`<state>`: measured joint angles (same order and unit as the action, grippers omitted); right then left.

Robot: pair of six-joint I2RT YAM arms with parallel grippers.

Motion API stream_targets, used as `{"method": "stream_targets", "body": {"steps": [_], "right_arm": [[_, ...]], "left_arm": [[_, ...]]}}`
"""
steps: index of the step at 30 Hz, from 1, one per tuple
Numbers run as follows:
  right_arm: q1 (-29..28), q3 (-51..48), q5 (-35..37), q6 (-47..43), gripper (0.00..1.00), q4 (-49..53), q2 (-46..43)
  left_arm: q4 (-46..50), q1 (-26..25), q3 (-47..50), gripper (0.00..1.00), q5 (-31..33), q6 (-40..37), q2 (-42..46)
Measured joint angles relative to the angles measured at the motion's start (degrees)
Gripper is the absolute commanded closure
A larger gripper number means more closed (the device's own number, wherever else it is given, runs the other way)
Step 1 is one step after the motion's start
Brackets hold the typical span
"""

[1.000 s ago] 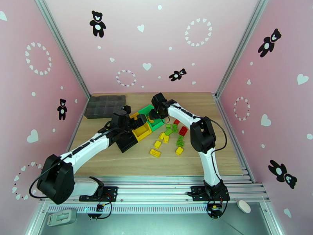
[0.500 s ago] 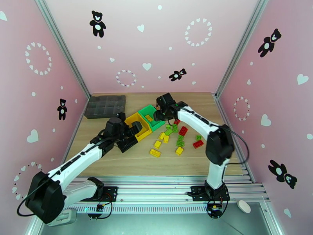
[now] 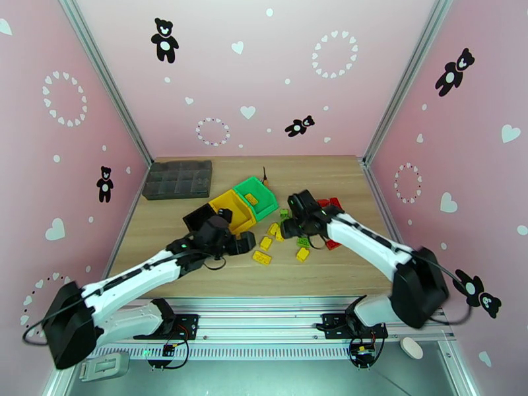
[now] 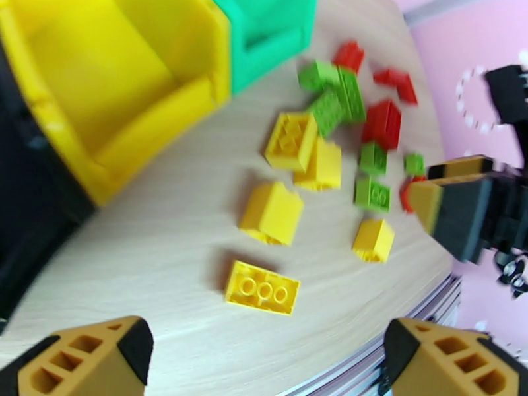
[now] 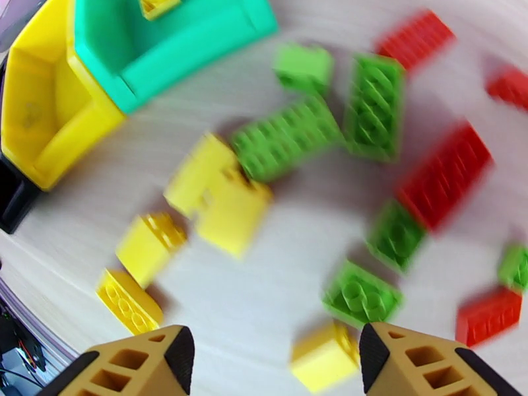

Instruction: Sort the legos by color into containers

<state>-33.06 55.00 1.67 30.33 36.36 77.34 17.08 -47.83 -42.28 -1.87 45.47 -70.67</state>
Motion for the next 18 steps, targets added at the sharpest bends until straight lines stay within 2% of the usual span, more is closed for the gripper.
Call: {"method": "stream_targets", "body": {"steps": [6,13,18], "right_arm": [[0.0,-7.4,1.7,4.9,0.29,0.5,-6.7],[-2.0,-12.6,1.5,9.2,0.29,0.3,-6.3],[-4.2,-12.6,1.1,10.8,0.29,-1.9,-2.1]], "left_arm": [[-3.2,-3.4,-2.2,0.02,0.9,0.2,-7.9],[-4.7,-3.4,-4.7,0.02,1.3,0.2,-8.7],[-4.6,-3.4,-5.0,0.02,2.6,0.2,-8.4]]}}
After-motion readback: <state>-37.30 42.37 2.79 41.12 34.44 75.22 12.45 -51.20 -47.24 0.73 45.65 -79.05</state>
